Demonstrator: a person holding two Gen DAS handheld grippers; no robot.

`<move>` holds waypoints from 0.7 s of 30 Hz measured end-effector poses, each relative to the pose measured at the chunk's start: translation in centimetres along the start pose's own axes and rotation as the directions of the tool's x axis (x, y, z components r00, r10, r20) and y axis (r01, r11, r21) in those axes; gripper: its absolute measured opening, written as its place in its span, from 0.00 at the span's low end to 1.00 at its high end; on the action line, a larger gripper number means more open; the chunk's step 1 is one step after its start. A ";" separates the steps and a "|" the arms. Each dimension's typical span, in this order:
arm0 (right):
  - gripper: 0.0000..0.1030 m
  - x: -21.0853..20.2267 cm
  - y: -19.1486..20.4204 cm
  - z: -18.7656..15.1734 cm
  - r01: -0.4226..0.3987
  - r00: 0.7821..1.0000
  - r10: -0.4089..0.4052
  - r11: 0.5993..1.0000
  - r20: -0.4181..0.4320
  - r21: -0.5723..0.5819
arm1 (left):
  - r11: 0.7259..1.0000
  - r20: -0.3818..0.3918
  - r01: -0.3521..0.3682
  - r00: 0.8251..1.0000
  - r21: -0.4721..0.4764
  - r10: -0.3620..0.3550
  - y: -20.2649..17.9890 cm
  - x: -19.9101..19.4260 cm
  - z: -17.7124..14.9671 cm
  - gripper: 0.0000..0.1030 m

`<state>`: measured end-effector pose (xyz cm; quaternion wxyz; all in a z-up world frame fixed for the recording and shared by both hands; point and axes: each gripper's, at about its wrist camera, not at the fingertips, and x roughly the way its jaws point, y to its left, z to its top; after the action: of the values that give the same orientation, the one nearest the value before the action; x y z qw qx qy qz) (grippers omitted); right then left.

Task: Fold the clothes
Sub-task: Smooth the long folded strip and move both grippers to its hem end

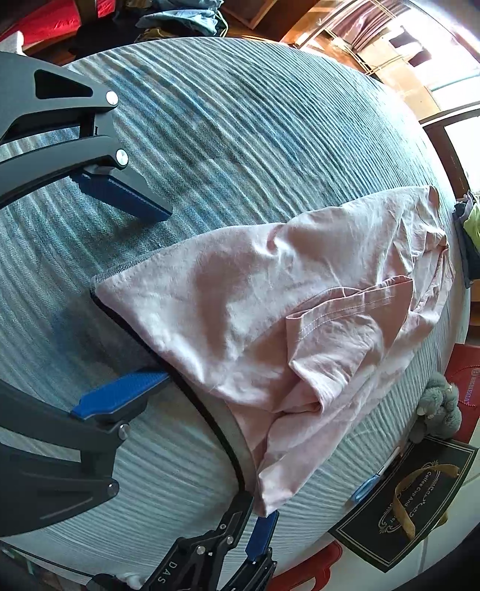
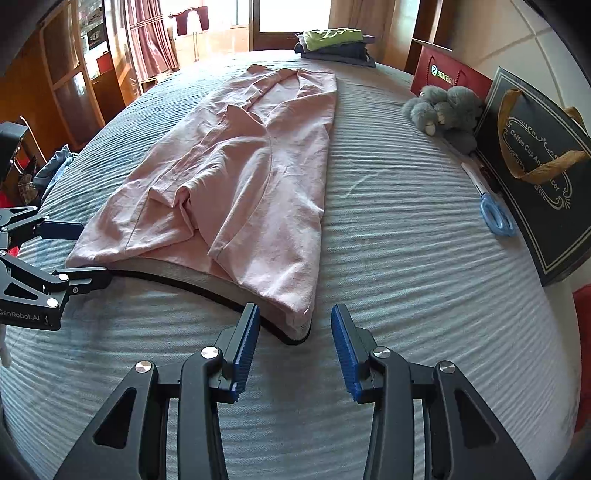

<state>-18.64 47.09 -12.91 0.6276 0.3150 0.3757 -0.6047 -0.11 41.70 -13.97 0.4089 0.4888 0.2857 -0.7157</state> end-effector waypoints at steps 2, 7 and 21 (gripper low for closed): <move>0.40 0.6 -0.3 0.2 -0.002 1.000 0.002 1.000 0.011 -0.001 | 1.000 0.007 -0.002 1.000 0.013 0.002 -0.1 0.0 0.0 0.77; 0.40 0.8 -0.7 -0.2 -0.022 0.999 0.020 0.999 0.046 0.031 | 0.995 0.020 0.031 0.999 0.091 -0.033 -0.8 -0.3 0.4 0.59; 0.40 0.8 -0.6 -0.1 -0.009 1.000 0.007 0.997 0.027 0.071 | 0.989 0.032 0.078 0.996 0.124 -0.082 0.0 0.5 3.7 0.27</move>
<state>-19.26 46.74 -13.66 0.6235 0.3305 0.3444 -0.6192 -1.89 38.56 -13.10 0.3543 0.4880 0.2531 -0.7565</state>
